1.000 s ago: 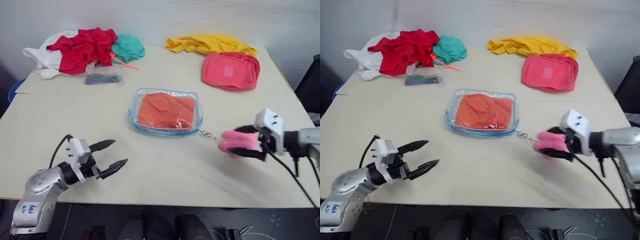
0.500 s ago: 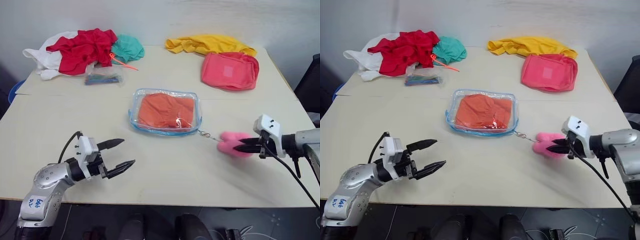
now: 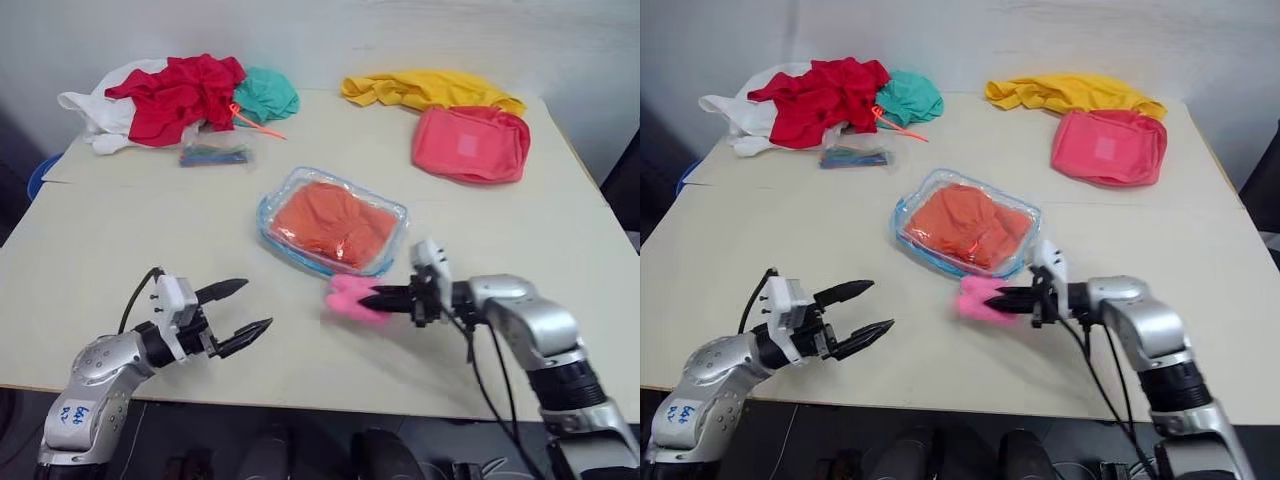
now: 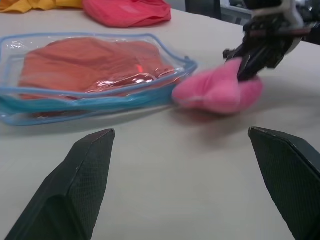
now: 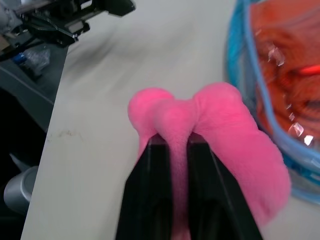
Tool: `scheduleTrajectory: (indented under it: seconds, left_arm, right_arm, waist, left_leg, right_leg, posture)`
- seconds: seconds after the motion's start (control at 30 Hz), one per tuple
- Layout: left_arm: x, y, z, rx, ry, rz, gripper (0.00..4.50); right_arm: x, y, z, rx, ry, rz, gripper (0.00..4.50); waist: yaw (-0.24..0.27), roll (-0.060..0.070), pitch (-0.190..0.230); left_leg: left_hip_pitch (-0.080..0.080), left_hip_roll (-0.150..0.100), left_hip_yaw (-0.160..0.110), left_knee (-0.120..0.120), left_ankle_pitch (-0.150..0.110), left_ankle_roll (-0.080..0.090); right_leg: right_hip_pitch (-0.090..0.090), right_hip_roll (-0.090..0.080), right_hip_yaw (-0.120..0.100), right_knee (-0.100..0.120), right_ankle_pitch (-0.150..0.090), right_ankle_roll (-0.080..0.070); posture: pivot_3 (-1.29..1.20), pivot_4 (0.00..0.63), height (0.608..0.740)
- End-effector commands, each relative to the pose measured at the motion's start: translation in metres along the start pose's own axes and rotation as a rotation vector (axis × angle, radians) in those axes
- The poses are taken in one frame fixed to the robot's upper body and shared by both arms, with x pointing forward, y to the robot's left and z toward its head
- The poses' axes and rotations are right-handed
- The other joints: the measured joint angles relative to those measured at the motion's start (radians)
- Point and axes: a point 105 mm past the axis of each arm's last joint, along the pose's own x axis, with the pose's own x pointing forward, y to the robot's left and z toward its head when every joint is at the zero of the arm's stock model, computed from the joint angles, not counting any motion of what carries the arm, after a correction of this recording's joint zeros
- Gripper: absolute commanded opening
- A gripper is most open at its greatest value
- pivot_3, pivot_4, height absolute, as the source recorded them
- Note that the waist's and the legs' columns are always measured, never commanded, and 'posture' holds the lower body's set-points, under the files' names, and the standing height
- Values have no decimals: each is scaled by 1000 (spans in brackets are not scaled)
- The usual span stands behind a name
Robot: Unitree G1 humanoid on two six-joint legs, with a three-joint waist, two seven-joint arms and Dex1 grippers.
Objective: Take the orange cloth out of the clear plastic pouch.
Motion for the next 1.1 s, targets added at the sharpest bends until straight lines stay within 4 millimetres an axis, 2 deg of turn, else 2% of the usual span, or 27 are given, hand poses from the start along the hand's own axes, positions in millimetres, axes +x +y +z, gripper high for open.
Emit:
scheduleTrajectory:
  seconds: [0.03,0.13,0.3,0.33,0.4,0.47,0.57,0.67,0.77,0.93,1.03,1.1]
  left_arm:
    - [15,-10,10,58,0,-110,4500]
    - [35,-17,7,124,30,-206,4500]
    - [77,-24,-1,203,34,-329,4500]
    - [84,-25,-3,219,40,-345,4500]
    - [110,-31,-6,225,23,-387,4500]
    - [124,-37,-9,228,20,-437,4500]
    - [133,-43,-13,226,25,-485,4500]
    - [140,-44,-19,188,52,-509,4500]
    - [140,-37,-37,243,146,-492,3875]
    - [131,-34,-54,261,229,-489,2330]
    - [128,-32,-59,252,252,-474,1445]
    - [128,-31,-58,247,248,-461,877]
  right_arm:
    - [-1,-8,-10,-62,4,-81,1860]
    - [-12,0,-13,-82,41,-67,2863]
    - [-42,22,6,-19,-2,-13,4487]
    - [-47,24,9,1,-2,-9,4487]
    - [-71,29,11,66,13,-19,4487]
    - [-88,30,13,117,16,-35,4487]
    - [-103,27,13,163,26,-64,4487]
    - [-115,7,15,114,20,-153,4487]
    - [-117,-32,13,-203,156,-276,4500]
    - [-92,-75,21,-586,333,-254,4500]
    - [-67,-85,26,-722,374,-180,4500]
    - [-52,-84,29,-766,366,-123,4500]
  waist:
    - [0,0,0]
    - [1,0,0]
    - [4,0,0]
    - [5,0,0]
    - [6,0,0]
    - [14,0,0]
    - [6,0,0]
    - [1,-1,1]
    - [-1,-1,1]
    - [-5,-1,0]
    - [-5,0,0]
    - [-2,0,0]
  left_leg:
    - [0,0,0,0,0,0]
    - [1,-1,0,1,0,0]
    - [1,-1,0,1,0,0]
    - [0,-1,0,1,0,0]
    - [0,-1,0,1,0,0]
    - [-1,-1,0,1,0,0]
    - [-1,-1,1,2,0,1]
    - [-1,0,1,2,0,0]
    - [0,0,2,3,1,1]
    - [2,-1,3,1,2,1]
    - [2,0,3,1,3,0]
    - [2,0,3,1,3,0]
  right_leg:
    - [0,0,0,0,0,0]
    - [1,0,0,1,0,0]
    - [1,0,0,0,0,0]
    - [1,0,0,0,0,0]
    - [1,1,-1,0,0,0]
    - [1,1,-2,0,0,0]
    - [1,2,-1,1,0,0]
    - [1,3,-2,1,0,0]
    - [1,2,-1,3,0,0]
    - [1,2,1,3,0,1]
    - [0,2,1,2,0,1]
    - [0,2,0,2,0,1]
  posture:
    - [0,150,740]
    - [0,150,740]
    - [0,150,740]
    - [0,150,740]
    - [0,150,740]
    - [0,150,740]
    - [0,150,740]
    - [0,150,740]
    - [0,150,740]
    - [0,150,740]
    - [0,150,740]
    - [0,150,740]
